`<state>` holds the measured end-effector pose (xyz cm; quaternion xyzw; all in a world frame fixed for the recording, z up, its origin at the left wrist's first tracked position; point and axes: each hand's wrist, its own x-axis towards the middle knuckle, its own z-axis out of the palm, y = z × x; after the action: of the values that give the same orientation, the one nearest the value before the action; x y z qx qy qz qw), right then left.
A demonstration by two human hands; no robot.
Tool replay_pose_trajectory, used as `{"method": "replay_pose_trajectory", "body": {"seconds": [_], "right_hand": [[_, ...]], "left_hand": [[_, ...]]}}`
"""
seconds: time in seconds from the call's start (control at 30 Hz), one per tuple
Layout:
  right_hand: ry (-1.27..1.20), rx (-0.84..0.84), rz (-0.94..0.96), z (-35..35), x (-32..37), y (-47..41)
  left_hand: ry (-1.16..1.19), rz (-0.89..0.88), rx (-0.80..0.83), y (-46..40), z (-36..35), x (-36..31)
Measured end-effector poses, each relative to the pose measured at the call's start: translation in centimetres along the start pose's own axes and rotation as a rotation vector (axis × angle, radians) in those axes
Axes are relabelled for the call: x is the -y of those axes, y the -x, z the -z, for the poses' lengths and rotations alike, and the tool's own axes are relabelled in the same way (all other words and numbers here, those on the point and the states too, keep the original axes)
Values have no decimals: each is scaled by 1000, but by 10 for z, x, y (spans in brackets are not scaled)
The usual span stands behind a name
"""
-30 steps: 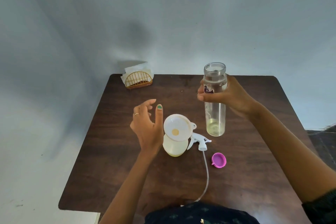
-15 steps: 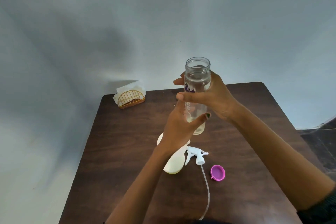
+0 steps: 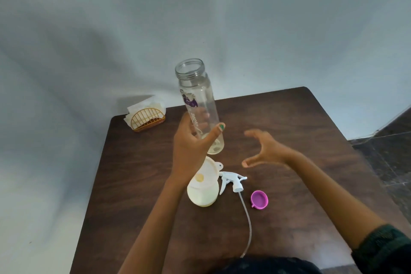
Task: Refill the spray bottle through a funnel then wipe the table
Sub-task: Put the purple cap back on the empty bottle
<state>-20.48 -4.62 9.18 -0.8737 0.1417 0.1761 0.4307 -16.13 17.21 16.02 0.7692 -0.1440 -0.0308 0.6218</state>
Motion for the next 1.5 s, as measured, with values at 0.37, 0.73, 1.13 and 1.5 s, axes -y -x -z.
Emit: {"method": "replay_pose_trajectory", "body": {"seconds": [0.37, 0.73, 1.13, 1.5], "right_hand": [[533, -40, -180, -106, -81, 23], [96, -86, -12, -10, 15, -2], [-813, -317, 725, 93, 211, 42], [-308, -194, 771, 90, 230, 32]], "left_hand": [[-34, 22, -41, -2, 4, 0], [-32, 26, -41, -7, 4, -3], [-56, -9, -68, -24, 4, -18], [-137, -22, -78, -31, 11, -18]]}}
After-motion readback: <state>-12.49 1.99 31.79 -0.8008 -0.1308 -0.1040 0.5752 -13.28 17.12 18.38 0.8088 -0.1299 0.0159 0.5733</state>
